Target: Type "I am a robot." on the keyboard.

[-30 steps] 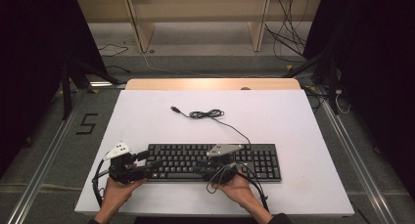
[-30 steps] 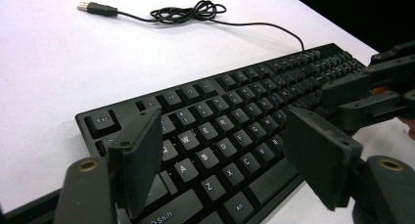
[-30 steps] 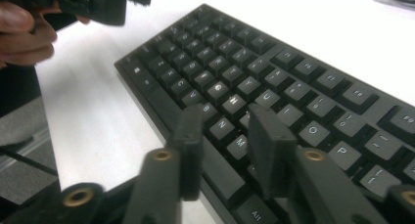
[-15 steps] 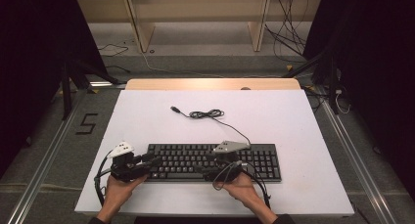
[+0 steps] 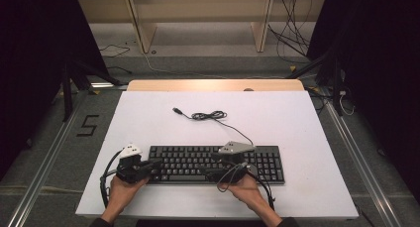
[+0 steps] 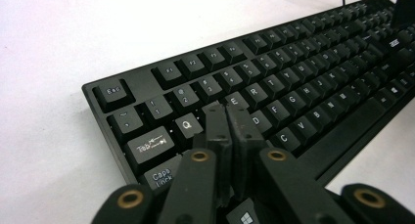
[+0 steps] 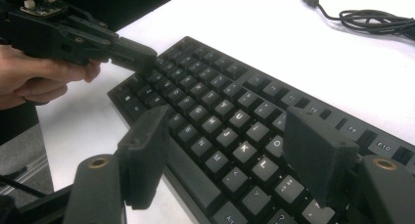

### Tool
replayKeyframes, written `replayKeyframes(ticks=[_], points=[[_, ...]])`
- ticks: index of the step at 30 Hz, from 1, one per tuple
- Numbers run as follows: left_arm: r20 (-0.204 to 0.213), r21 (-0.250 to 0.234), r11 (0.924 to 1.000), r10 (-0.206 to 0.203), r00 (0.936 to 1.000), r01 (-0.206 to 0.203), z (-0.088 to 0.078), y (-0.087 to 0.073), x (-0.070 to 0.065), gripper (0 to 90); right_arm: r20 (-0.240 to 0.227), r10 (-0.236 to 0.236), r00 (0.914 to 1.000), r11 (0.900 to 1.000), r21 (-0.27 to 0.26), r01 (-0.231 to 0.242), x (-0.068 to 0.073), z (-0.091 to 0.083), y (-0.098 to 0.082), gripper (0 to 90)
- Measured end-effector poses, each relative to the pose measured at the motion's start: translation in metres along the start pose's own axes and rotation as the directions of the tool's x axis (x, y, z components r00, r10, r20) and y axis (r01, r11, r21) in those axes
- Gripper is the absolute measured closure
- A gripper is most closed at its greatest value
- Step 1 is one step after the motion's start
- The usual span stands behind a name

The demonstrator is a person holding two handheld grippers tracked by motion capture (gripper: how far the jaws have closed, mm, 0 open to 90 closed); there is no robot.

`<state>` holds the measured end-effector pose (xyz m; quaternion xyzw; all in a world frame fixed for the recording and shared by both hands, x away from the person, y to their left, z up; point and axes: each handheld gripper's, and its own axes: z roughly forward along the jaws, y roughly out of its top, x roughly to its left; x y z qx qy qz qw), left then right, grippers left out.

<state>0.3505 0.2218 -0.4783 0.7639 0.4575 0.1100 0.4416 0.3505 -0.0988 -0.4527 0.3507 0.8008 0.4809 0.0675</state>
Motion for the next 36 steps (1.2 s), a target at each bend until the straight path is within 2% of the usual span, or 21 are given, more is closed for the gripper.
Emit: replayKeyframes(ticks=[18,26,30,35,36], points=[[-0.013,0.062,0.9981,0.0,0.9999,0.001,0.01,-0.002,0.002,88.9,0.004,-0.003,1.0,1.0,-0.002,0.003,0.0,0.0,0.0,33.2],[0.0,0.069,0.9975,-0.017,0.9998,0.017,0.011,-0.002,0.004,89.0,0.005,-0.004,1.0,1.0,-0.002,0.004,0.0,0.0,0.0,33.2],[-0.002,0.063,0.9979,-0.013,0.9999,0.014,0.011,-0.002,0.004,88.6,0.006,-0.005,1.0,1.0,-0.002,0.005,0.0,0.0,0.0,33.1],[-0.001,0.045,0.999,-0.004,1.0,0.004,0.007,0.0,0.002,80.1,0.007,-0.005,1.0,1.0,-0.008,0.005,0.0,-0.001,0.001,33.1],[0.001,0.033,0.9994,-0.006,1.0,0.006,0.006,0.0,0.001,73.4,0.008,-0.005,1.0,1.0,-0.009,0.005,-0.001,-0.001,0.001,33.0]])
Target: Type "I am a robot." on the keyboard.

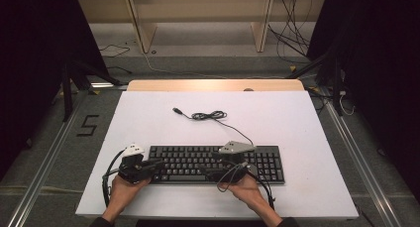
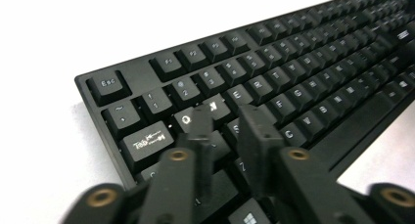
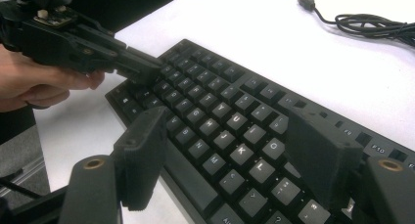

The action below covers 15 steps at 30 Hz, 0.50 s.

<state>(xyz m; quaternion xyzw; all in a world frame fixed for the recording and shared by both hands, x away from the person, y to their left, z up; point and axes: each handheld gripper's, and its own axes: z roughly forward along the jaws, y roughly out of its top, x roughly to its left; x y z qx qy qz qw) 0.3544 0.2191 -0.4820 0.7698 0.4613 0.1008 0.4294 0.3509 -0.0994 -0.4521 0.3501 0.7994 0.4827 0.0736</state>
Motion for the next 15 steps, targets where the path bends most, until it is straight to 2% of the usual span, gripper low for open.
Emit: replayKeyframes(ticks=[2,4,8,15], points=[[0.006,-0.014,0.9999,-0.01,0.9999,0.01,-0.002,0.0,-0.001,71.2,0.001,-0.001,1.0,1.0,0.0,0.001,0.0,0.0,0.0,33.0],[0.015,-0.045,0.9988,-0.017,0.9998,0.017,-0.007,0.001,-0.002,65.2,0.001,-0.003,1.0,1.0,-0.001,0.003,0.0,0.0,0.0,32.9],[0.017,-0.06,0.9979,-0.023,0.9996,0.024,-0.01,0.001,-0.004,53.8,0.001,-0.007,1.0,1.0,-0.001,0.007,0.001,0.002,-0.001,32.9],[0.044,-0.104,0.9945,-0.003,0.999,0.008,-0.016,0.001,-0.008,40.6,-0.002,-0.015,0.9999,1.0,0.002,0.015,0.002,0.006,-0.002,32.9]])
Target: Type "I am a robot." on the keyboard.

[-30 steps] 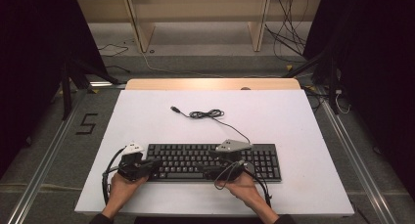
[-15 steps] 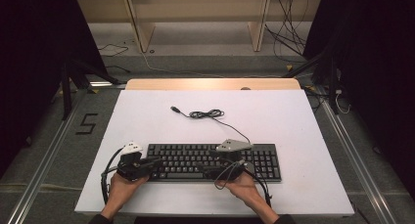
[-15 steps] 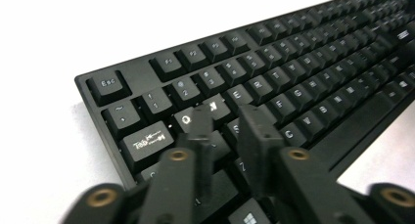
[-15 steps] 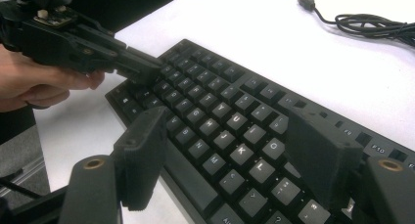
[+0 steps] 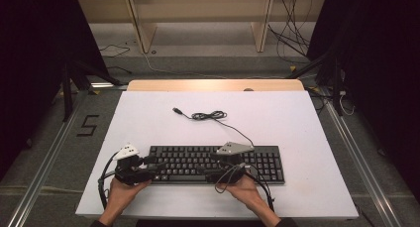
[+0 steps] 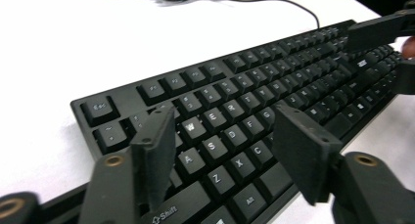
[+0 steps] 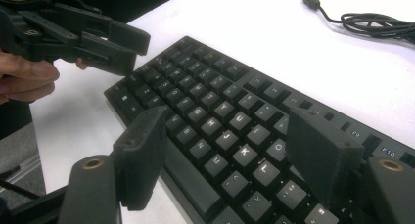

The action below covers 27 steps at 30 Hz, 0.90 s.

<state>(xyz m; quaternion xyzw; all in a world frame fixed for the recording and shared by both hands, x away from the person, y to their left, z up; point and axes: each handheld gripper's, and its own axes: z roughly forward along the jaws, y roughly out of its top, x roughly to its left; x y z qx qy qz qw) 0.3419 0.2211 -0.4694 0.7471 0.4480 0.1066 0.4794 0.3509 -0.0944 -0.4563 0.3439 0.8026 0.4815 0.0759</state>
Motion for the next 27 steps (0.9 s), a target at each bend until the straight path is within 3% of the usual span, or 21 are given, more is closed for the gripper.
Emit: replayKeyframes(ticks=[7,16,23,26,27], points=[[0.014,-0.041,0.999,0.018,0.9997,-0.017,-0.003,0.001,-0.004,36.2,0.0,-0.004,1.0,1.0,0.002,0.004,0.0,0.003,0.0,34.3],[0.016,-0.055,0.9984,0.015,0.9998,-0.014,-0.005,0.001,-0.005,34.3,-0.005,-0.011,0.9999,1.0,0.018,0.011,0.001,0.009,0.0,41.3],[0.019,-0.061,0.9979,0.023,0.9995,-0.022,-0.005,0.001,-0.006,33.3,0.005,-0.015,0.9999,0.999,0.045,0.015,0.001,0.014,-0.001,54.9],[0.019,-0.064,0.9977,0.026,0.9995,-0.025,-0.006,0.001,-0.006,32.7,0.001,-0.022,0.9998,0.998,0.052,0.022,0.002,0.015,-0.002,67.0],[0.022,-0.065,0.9976,0.026,0.9994,-0.024,-0.006,0.001,-0.006,32.7,0.001,-0.022,0.9998,0.998,0.052,0.022,0.002,0.015,-0.002,67.0]])
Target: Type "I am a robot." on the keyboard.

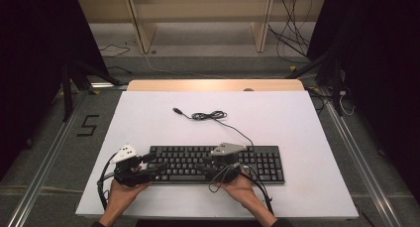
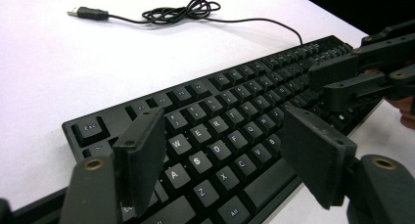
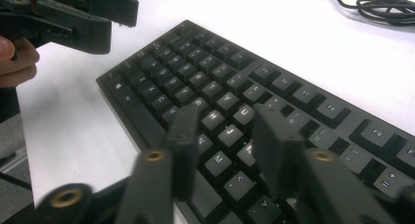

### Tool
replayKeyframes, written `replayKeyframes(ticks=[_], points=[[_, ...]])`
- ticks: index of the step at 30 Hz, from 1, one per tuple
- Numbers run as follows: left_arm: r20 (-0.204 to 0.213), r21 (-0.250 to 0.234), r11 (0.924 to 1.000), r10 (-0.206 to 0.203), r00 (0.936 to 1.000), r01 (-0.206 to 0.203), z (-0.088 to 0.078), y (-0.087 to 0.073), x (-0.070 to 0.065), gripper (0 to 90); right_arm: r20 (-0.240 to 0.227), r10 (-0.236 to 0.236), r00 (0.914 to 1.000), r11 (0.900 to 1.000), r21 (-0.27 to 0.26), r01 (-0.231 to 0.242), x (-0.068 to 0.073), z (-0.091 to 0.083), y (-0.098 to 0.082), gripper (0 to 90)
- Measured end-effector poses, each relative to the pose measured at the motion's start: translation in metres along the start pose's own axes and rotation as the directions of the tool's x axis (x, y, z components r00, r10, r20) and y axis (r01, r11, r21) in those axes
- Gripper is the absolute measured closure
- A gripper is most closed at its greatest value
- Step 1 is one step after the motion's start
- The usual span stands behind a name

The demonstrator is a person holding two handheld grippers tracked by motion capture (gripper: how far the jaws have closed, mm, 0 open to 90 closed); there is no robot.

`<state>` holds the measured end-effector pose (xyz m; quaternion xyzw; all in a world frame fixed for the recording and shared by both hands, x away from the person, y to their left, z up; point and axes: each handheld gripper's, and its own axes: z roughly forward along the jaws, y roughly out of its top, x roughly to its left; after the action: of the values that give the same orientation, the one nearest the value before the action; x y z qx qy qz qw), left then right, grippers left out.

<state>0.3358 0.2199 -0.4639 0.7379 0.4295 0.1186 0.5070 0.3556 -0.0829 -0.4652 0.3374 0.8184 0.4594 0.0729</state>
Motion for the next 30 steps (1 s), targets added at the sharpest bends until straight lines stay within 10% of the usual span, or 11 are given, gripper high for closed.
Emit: replayKeyframes(ticks=[13,30], points=[[0.011,-0.014,0.9999,0.006,0.9999,-0.005,-0.001,0.0,-0.001,31.0,-0.005,-0.017,0.9998,0.998,0.056,0.018,0.004,0.012,-0.004,89.3],[0.013,-0.019,0.9998,0.007,0.9999,-0.007,-0.001,0.0,-0.001,30.2,0.013,-0.024,0.9996,0.995,0.1,0.023,0.005,0.022,-0.008,90.0]])
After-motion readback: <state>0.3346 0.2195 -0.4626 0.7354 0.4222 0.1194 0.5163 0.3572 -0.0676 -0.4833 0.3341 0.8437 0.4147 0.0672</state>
